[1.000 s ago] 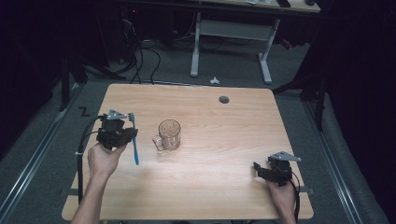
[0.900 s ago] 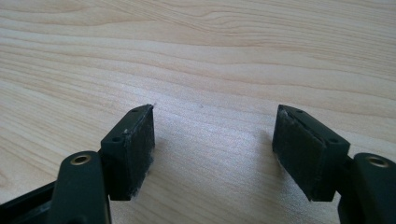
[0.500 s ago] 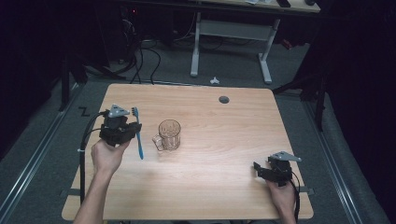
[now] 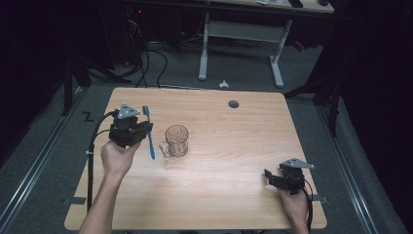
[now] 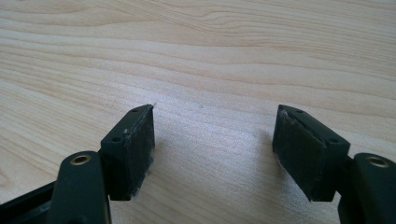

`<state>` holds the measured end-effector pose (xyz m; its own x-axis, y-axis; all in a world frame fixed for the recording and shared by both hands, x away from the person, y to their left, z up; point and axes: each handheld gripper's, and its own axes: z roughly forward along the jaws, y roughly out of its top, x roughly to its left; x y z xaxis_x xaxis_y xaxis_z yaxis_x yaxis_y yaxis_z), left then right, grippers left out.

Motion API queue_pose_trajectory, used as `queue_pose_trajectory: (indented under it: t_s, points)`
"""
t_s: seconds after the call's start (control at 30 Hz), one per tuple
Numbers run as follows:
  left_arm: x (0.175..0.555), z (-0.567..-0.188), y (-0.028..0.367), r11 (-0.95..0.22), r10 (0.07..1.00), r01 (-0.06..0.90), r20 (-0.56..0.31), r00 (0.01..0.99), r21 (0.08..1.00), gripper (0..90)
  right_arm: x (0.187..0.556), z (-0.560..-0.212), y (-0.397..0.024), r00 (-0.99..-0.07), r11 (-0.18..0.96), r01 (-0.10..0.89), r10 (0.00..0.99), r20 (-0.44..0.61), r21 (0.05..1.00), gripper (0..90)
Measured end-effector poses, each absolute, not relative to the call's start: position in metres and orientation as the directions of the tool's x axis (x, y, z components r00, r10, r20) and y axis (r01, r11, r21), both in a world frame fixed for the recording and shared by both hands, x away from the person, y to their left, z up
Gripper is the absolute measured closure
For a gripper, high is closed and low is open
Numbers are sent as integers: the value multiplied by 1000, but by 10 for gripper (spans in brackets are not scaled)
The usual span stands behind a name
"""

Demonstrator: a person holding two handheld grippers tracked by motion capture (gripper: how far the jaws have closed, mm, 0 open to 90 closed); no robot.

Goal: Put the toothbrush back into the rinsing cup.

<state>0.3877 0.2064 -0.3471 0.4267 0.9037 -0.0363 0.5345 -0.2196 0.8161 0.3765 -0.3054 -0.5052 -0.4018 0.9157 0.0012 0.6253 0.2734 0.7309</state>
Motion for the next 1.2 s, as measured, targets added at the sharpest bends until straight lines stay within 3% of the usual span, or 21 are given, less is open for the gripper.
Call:
queue_pose_trajectory:
  t_s: [1.2]
  points:
    - [412,-342,183,-224,906,439,21,422,870,803,377,-505,-306,-402,271,626,916,5,732,299]
